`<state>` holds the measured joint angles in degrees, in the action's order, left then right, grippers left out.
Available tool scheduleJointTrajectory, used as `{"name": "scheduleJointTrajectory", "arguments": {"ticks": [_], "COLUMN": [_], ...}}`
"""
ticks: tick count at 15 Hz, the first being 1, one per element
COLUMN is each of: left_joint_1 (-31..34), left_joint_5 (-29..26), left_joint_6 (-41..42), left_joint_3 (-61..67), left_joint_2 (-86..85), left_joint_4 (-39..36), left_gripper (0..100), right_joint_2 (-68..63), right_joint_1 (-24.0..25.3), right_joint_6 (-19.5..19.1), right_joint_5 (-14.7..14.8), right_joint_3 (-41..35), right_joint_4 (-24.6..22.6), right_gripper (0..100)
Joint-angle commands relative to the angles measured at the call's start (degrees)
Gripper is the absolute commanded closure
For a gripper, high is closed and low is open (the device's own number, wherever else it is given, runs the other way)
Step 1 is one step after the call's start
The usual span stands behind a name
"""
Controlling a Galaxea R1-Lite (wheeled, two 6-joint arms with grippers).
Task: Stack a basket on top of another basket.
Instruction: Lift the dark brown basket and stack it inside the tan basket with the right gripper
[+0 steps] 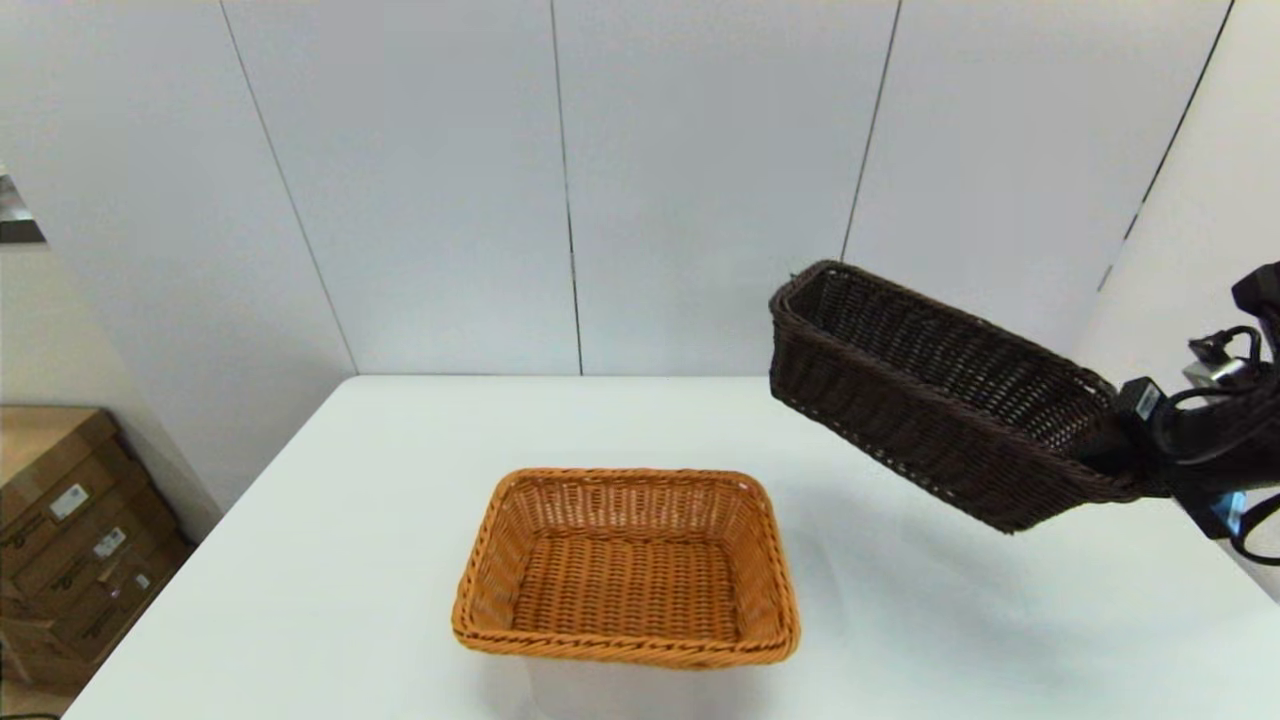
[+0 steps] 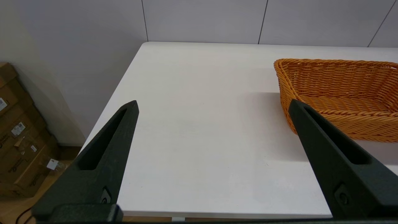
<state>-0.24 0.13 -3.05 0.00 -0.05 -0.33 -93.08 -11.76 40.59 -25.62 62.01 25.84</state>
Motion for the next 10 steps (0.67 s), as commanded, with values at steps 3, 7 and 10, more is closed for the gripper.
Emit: {"name": "scheduleJointTrajectory", "arguments": {"ticks": [3,7,10], "left_joint_1": [0.0,0.0,0.0], "left_joint_5": [0.0,0.0,0.0], "left_joint_6": [0.0,0.0,0.0], "left_joint_3": [0.0,0.0,0.0], "left_joint_2": [0.0,0.0,0.0], "left_joint_4": [0.0,0.0,0.0], "left_gripper": [0,0,0], "right_joint_2": [11.2,16.7,16.5], "right_joint_1": [7.4,15.2,22.8], "right_joint_6": [-7.0,-8.3,-8.2], "right_joint_5": [-1.9,-1.1,4.4], "right_joint_3": [1.0,1.0,0.8], "right_joint_4": [10.3,14.8,14.5], "right_gripper": [100,100,100]}}
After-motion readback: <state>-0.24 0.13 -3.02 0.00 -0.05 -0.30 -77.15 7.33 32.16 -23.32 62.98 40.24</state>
